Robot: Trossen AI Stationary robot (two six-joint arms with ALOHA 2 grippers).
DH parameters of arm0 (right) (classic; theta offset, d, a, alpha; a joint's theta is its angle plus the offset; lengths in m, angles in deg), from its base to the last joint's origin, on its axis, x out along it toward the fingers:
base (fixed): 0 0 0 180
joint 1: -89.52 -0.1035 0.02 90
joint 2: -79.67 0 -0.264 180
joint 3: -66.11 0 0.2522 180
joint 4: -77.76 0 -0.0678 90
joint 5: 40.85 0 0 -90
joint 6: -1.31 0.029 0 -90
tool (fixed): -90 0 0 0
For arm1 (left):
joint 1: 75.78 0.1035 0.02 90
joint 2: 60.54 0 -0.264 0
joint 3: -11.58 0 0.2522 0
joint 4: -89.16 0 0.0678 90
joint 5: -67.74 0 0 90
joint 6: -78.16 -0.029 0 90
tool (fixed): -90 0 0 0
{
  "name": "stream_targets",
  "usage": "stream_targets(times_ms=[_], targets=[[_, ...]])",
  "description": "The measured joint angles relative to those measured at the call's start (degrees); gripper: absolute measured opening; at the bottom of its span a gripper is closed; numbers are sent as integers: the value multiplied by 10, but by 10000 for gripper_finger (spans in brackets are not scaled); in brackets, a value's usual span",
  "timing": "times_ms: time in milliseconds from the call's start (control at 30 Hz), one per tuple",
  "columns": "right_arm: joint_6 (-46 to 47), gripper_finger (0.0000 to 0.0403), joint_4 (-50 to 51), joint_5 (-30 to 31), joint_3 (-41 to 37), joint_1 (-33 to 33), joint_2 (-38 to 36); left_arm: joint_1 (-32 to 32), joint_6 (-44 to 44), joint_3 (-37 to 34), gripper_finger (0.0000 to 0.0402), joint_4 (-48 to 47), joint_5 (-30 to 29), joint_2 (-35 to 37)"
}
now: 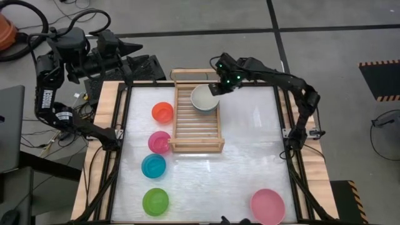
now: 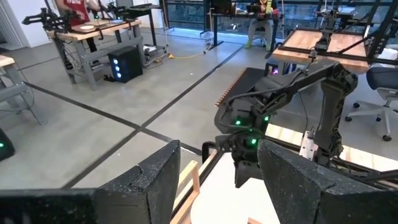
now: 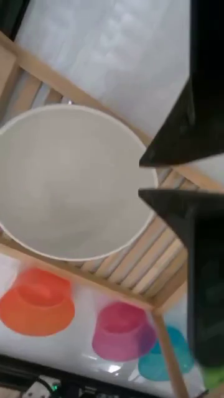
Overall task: Place and stack bowls onto a shelf
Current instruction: Stack the white bowl on the green bowl on the shelf
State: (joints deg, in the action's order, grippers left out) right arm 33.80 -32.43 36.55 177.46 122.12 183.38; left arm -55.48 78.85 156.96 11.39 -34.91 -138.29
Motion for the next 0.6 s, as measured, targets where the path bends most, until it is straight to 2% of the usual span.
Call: stream_targets(times_ms=[100, 133, 367, 600], targets=[[-10, 23, -11, 10, -10, -6, 15, 0, 0, 0, 203, -1, 0, -3], [-17, 17, -9, 11, -18, -6, 20, 0, 0, 0, 203, -1, 0, -3], [-20, 53, 8, 13, -27, -13, 54, 0, 9, 0, 203, -9, 0, -7], [-21, 35, 1, 13, -25, -8, 43, 0, 13, 0, 203, -9, -1, -6]])
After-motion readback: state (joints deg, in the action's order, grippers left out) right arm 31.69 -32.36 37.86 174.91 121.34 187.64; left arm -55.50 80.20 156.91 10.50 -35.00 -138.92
